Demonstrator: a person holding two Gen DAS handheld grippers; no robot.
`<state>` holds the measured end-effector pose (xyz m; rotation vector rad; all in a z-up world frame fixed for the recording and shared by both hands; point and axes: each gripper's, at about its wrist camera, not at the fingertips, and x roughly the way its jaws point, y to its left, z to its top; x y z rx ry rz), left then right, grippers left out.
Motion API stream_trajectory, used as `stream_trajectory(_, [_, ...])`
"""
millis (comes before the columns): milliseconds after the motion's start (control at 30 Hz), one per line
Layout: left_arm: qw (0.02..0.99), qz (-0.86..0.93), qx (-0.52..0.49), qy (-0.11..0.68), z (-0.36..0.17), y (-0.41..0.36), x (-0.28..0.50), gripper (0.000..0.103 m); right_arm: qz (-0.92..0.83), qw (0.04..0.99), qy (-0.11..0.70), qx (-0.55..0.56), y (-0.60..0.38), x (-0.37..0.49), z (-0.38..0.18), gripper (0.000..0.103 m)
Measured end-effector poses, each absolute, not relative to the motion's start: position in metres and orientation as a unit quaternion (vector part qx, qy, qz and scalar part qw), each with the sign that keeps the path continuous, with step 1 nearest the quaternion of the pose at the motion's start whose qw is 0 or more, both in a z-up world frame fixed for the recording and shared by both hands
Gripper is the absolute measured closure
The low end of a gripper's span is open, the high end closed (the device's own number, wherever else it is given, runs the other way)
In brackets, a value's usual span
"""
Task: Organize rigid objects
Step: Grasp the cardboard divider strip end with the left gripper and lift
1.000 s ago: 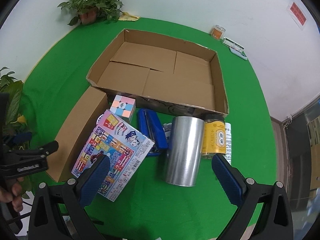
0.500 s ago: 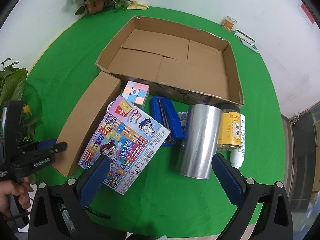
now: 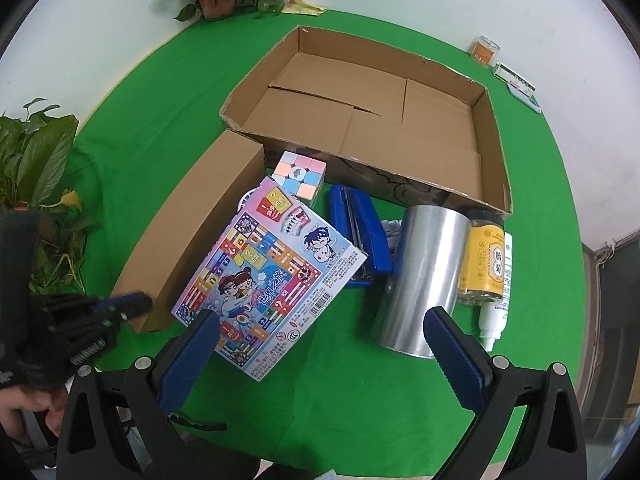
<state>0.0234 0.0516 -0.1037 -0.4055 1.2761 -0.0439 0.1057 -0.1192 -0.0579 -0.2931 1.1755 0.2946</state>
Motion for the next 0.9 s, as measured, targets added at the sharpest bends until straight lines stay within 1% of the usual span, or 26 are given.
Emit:
stream_trajectory(33, [0.790,-0.003,-0.184,0.585,-0.101,0.057,0.023,0.059,0.139,0.811,0.552,-0.135,-0.120,0.106,-0.059,0.001])
stream_trajectory(67, [0.791,0.015,-0.181,0.585,-0.103,0.063,0.022,0.021,0.140,0.809,0.555,-0.133,-0.121,0.106,-0.061,0.001])
stream_trajectory(100, [0.791,0.034,-0.182,0.583,-0.105,0.071,0.025,0.012,0.142,0.807,0.558,-0.132,-0.120,0.106,-0.062,0.001])
stream_trajectory(167, [0.781,0.023,-0.199,0.592,-0.113,0.083,0.027,0.013,0.145,0.805,0.560,-0.132,-0.119,0.106,-0.064,0.001])
stream_trajectory(233, [0.769,-0.005,-0.184,0.612,-0.122,0.084,0.030,0.021,0.150,0.803,0.561,-0.136,-0.115,0.105,-0.066,0.001])
stream_trajectory(267, [0.771,-0.011,-0.151,0.619,-0.124,0.075,0.031,0.026,0.153,0.802,0.561,-0.139,-0.113,0.105,-0.066,0.001])
stream_trajectory(333, [0.776,-0.017,-0.056,0.628,-0.126,0.052,0.026,0.046,0.157,0.801,0.559,-0.145,-0.109,0.106,-0.065,0.001])
stream_trajectory(400, [0.779,-0.025,-0.016,0.626,-0.128,0.036,0.022,0.046,0.157,0.801,0.558,-0.147,-0.107,0.108,-0.064,0.001])
stream_trajectory(600, [0.775,-0.005,-0.010,0.632,-0.128,0.028,0.024,0.047,0.153,0.795,0.567,-0.149,-0.097,0.118,-0.068,0.001])
stream_trajectory(800, [0.785,0.064,0.050,0.614,-0.116,0.036,0.011,0.047,0.163,0.789,0.573,-0.152,-0.082,0.125,-0.077,0.001])
stream_trajectory(900, [0.769,0.062,0.048,0.635,-0.127,0.040,0.013,0.046,0.169,0.785,0.577,-0.151,-0.074,0.128,-0.084,0.001])
